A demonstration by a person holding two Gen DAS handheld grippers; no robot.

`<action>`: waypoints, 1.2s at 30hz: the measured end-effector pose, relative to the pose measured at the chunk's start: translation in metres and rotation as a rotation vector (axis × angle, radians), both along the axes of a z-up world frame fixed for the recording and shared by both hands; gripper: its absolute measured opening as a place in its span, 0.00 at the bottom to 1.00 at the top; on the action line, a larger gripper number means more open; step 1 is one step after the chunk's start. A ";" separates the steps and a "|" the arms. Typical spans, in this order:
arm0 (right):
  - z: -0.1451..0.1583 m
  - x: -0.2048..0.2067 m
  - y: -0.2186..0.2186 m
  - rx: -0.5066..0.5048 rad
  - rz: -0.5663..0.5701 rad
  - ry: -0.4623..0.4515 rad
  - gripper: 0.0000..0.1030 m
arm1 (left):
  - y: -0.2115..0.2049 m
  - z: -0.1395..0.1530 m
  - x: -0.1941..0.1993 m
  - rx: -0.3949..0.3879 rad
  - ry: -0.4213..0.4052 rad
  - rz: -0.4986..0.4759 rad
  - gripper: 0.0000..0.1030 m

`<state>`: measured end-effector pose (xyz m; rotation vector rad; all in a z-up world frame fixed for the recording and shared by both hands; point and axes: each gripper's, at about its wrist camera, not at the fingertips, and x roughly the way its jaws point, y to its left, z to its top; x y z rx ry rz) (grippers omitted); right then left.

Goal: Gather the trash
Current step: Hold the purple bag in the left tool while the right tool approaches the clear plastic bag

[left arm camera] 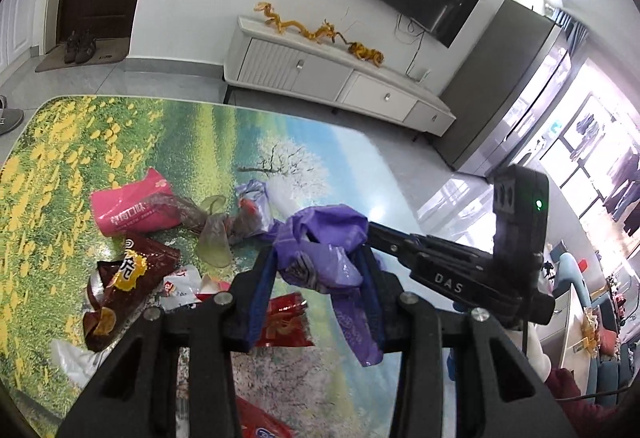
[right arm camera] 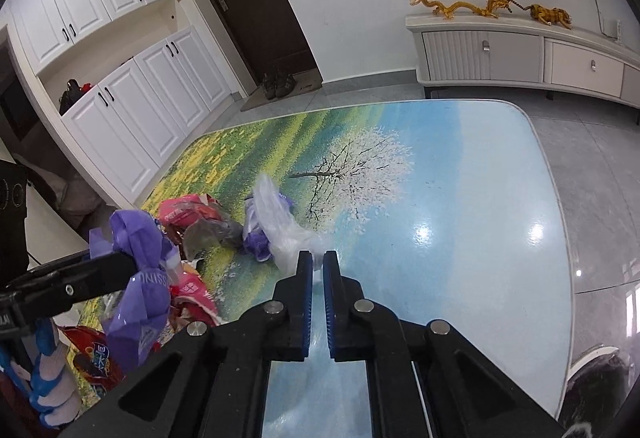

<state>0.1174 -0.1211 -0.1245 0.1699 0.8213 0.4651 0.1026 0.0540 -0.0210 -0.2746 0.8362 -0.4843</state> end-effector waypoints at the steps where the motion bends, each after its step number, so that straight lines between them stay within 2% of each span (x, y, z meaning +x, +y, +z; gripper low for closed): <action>1: 0.002 -0.004 -0.002 0.003 -0.005 -0.006 0.06 | 0.002 0.003 -0.001 -0.004 -0.004 0.001 0.38; 14: 0.033 -0.043 -0.015 0.034 -0.045 -0.078 0.05 | 0.010 0.038 -0.026 -0.049 -0.059 0.022 0.38; 21: 0.052 -0.070 -0.027 0.060 -0.071 -0.126 0.04 | 0.003 0.053 -0.041 -0.071 -0.081 -0.005 0.38; 25: 0.054 -0.080 -0.033 0.064 -0.085 -0.131 0.04 | -0.002 0.045 -0.048 -0.060 -0.059 -0.019 0.38; 33: 0.042 -0.087 -0.040 0.072 -0.110 -0.106 0.04 | 0.000 0.004 -0.062 -0.027 0.028 -0.053 0.38; 36: 0.039 -0.087 -0.041 0.076 -0.118 -0.102 0.05 | 0.000 -0.007 -0.067 0.004 0.036 -0.064 0.38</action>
